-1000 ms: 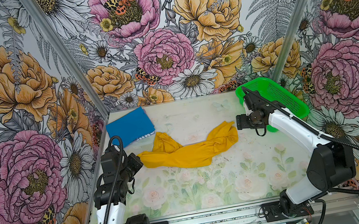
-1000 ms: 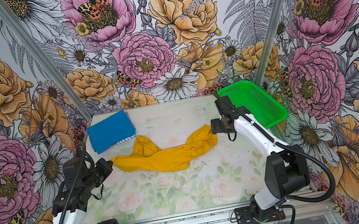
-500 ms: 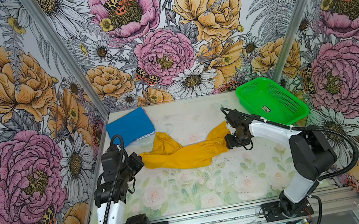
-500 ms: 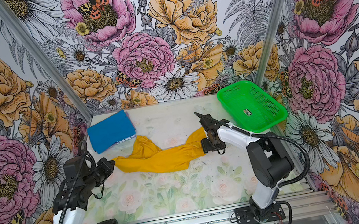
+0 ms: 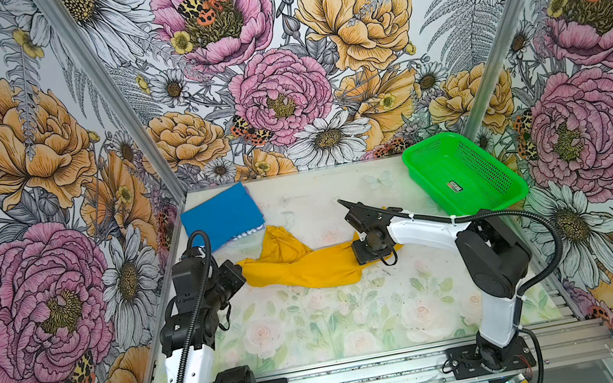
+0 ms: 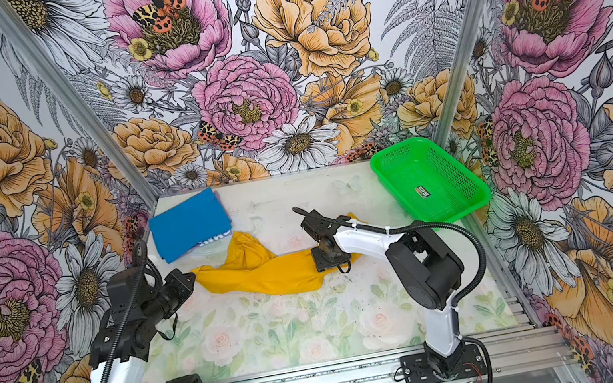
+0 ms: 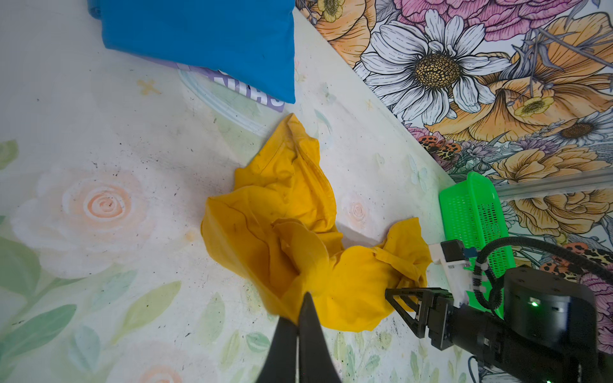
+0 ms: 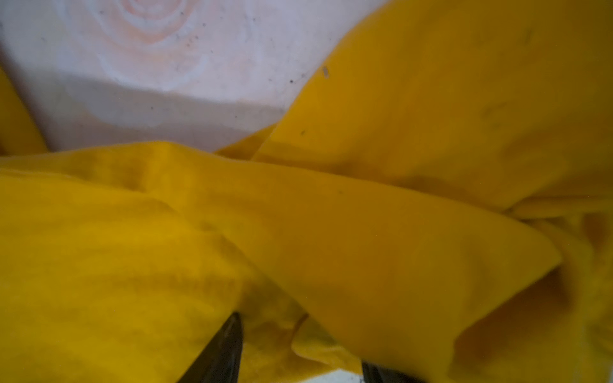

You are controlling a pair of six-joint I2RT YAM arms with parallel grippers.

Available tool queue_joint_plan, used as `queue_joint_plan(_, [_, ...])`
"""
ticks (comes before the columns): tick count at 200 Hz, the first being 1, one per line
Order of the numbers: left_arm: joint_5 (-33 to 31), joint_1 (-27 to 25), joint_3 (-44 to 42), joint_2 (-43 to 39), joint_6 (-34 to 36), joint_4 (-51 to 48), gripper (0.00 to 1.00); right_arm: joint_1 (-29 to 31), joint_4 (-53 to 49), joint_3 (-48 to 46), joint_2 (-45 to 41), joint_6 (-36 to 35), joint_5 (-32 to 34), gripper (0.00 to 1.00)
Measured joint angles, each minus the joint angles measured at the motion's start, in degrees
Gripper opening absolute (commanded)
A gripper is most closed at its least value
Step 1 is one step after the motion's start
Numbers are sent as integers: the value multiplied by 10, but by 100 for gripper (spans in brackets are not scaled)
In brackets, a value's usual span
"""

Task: Fold and stack the t-shirts

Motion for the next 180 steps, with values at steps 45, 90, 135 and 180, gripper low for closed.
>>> queue_joint_plan(45, [0,0,0,-1,0,1,0,2,-6,-9,-5,14,56,3])
queue_joint_plan(90, [2,3,0,0,0,3,0,-2,-40,-57,-105,17,94,0])
queue_joint_plan(135, [33,11,76,47,22,-7,0,-57,-133,-39,-273,-30,120,0])
queue_joint_plan(180, [68,24,316,127,37,19,0,-160,-202,125,-382,-127,146,0])
